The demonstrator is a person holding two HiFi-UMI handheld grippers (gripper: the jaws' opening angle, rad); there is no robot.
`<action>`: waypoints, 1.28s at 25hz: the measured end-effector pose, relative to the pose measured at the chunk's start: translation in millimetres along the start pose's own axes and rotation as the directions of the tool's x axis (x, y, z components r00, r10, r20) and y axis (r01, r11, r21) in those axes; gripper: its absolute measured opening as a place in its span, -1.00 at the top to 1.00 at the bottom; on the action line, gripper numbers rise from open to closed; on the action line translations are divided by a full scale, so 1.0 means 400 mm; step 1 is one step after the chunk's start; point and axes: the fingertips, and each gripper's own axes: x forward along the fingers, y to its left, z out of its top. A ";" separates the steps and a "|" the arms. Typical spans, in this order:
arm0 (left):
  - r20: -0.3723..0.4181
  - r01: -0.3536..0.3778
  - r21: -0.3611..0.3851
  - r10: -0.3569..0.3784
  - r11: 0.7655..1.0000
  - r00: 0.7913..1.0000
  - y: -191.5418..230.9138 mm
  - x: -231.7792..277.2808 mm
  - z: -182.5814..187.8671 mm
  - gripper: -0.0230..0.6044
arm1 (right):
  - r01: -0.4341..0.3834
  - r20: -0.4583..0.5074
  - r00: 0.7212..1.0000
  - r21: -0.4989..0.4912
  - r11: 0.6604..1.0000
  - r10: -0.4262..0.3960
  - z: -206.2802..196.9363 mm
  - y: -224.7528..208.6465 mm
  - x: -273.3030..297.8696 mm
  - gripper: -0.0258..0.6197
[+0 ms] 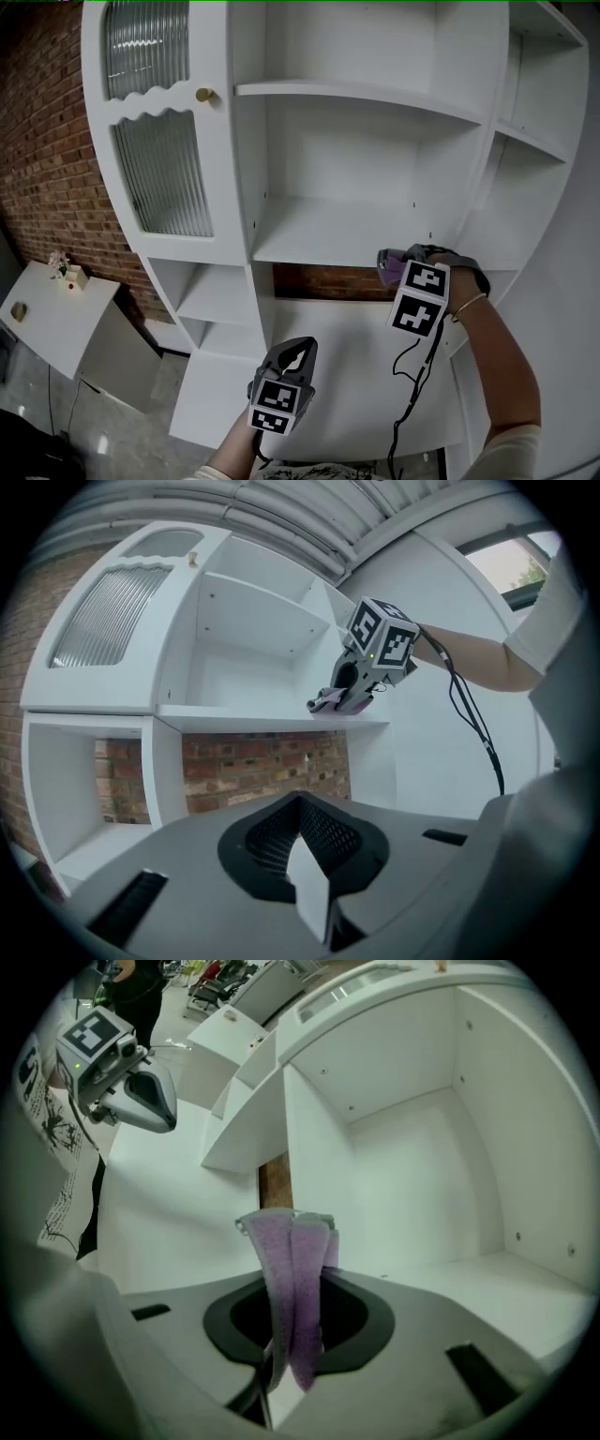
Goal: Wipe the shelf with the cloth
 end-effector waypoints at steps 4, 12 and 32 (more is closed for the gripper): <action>0.004 0.009 -0.003 -0.009 1.000 1.000 0.002 -0.020 -0.008 0.88 | -0.001 0.138 0.990 0.171 0.985 -0.023 0.000 0.052 -0.031 0.67; 0.041 0.029 -0.050 -0.027 0.998 0.999 0.055 -0.037 -0.013 0.88 | -0.109 0.437 0.873 0.609 0.786 -0.217 0.056 0.182 -0.006 0.67; 0.075 0.007 -0.182 0.006 0.983 0.997 0.131 -0.071 -0.091 0.88 | -0.463 0.623 0.664 0.777 0.426 -0.415 0.140 0.431 0.052 0.70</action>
